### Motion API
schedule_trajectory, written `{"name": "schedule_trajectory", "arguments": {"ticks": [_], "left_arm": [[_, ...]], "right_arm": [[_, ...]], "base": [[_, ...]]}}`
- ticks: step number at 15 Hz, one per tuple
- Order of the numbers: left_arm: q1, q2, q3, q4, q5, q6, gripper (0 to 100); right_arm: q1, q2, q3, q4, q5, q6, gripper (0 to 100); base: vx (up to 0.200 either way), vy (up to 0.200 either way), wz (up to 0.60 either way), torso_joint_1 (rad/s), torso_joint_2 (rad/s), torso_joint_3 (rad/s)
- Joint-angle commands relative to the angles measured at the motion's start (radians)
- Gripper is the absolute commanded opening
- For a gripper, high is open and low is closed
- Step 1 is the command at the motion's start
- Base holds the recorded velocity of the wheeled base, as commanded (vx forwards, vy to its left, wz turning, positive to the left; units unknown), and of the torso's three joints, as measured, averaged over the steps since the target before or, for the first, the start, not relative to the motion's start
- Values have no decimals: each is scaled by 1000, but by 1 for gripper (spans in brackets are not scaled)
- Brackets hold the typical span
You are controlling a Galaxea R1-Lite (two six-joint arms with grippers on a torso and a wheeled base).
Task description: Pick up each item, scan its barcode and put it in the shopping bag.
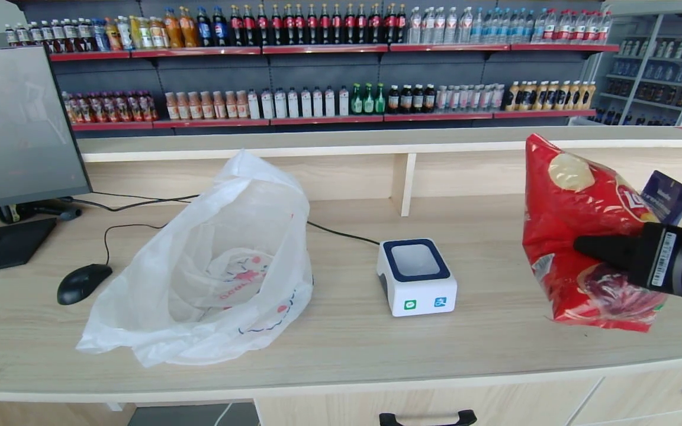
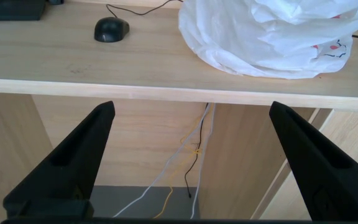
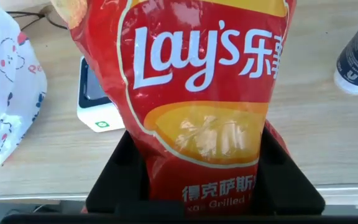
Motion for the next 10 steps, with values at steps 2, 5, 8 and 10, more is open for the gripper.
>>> {"name": "schedule_trajectory", "arguments": {"ticks": [2, 5, 8, 10], "left_arm": [[0, 0, 0, 0, 0, 0, 100], [0, 0, 0, 0, 0, 0, 100], [0, 0, 0, 0, 0, 0, 100], [0, 0, 0, 0, 0, 0, 100]], "right_arm": [[60, -116, 57, -24, 5, 5, 0], [85, -198, 152, -98, 93, 5, 0], [85, -293, 251, -144, 246, 9, 0], [85, -363, 348, -186, 363, 40, 0]], "base": [[0, 0, 0, 0, 0, 0], [0, 0, 0, 0, 0, 0], [0, 0, 0, 0, 0, 0], [0, 0, 0, 0, 0, 0]]}}
